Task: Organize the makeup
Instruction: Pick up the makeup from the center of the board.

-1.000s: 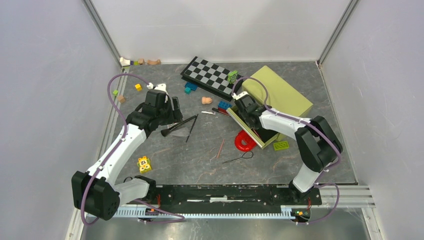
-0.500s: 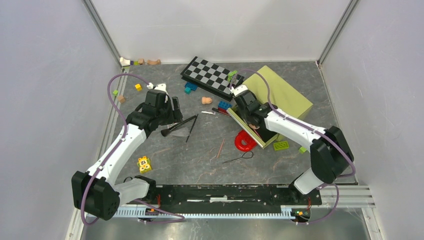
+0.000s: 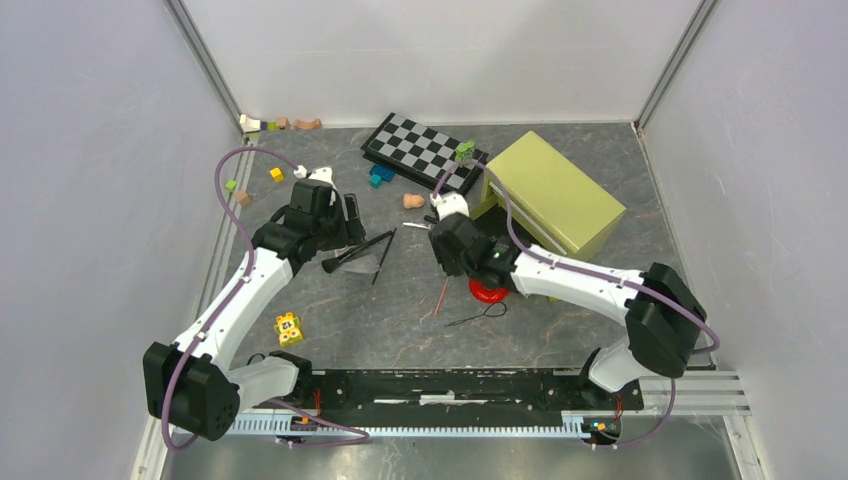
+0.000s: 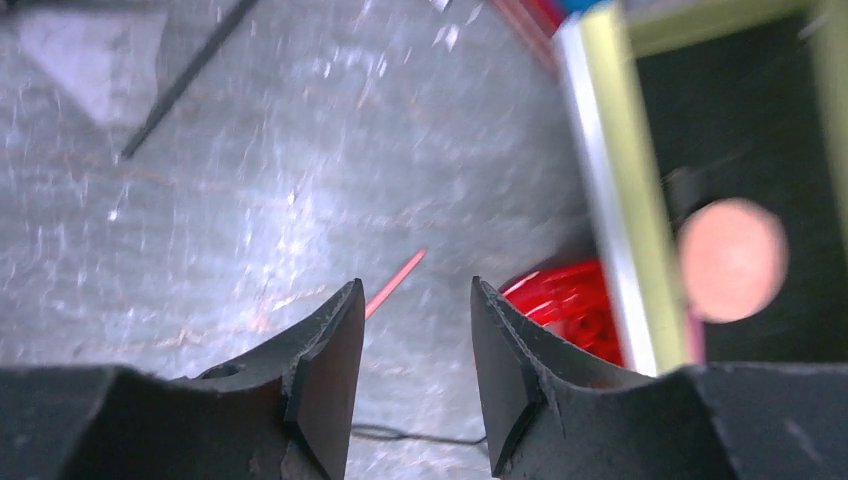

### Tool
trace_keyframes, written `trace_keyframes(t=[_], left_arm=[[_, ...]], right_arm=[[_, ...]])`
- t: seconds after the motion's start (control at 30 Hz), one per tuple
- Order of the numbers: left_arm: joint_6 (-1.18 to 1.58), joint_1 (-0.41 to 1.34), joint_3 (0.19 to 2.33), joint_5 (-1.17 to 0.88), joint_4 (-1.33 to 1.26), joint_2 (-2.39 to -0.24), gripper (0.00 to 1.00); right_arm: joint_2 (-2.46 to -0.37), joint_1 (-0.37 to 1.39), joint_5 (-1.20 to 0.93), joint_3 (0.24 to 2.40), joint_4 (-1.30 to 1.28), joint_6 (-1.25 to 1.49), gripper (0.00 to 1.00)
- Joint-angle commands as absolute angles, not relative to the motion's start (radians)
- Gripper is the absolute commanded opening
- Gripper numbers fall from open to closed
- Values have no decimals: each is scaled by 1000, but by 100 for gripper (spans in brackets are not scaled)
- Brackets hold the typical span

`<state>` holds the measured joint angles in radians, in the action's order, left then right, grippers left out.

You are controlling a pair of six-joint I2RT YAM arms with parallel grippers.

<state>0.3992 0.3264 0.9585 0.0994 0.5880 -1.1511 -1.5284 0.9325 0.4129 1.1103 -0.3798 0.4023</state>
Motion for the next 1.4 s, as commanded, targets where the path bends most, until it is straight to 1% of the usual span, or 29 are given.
trace_keyframes(t=[0.0, 0.1, 0.27, 0.4, 0.63, 0.77, 0.87, 0.97, 1.03, 1.17, 1.37], left_arm=[[371, 319, 954, 99, 558, -1133, 79], [371, 319, 954, 100, 558, -1129, 79], [370, 319, 954, 100, 558, -1123, 79], [369, 319, 951, 101, 558, -1116, 79], [371, 319, 951, 91, 558, -1115, 79], [371, 319, 951, 92, 558, -1114, 79], [371, 319, 953, 91, 558, -1114, 79], [370, 319, 952, 91, 558, -1113, 79], [369, 319, 952, 91, 558, -1113, 79], [370, 319, 951, 91, 558, -1111, 79], [368, 319, 951, 95, 558, -1109, 79]], right_arm=[[-1543, 963, 299, 997, -272, 710, 50], [-1610, 994, 298, 1022, -317, 779, 50], [-1736, 1015, 288, 1126, -446, 812, 50], [-1748, 1015, 266, 1094, -408, 836, 50], [-1791, 1016, 279, 1113, -447, 822, 50], [-1823, 1017, 261, 1115, -448, 804, 46], [-1843, 1017, 254, 1118, -448, 788, 42], [-1851, 1016, 250, 1123, -448, 777, 32], [-1850, 1016, 253, 1123, -446, 765, 27], [-1849, 1017, 266, 1122, -449, 748, 21], [-1832, 1016, 288, 1112, -445, 687, 8]])
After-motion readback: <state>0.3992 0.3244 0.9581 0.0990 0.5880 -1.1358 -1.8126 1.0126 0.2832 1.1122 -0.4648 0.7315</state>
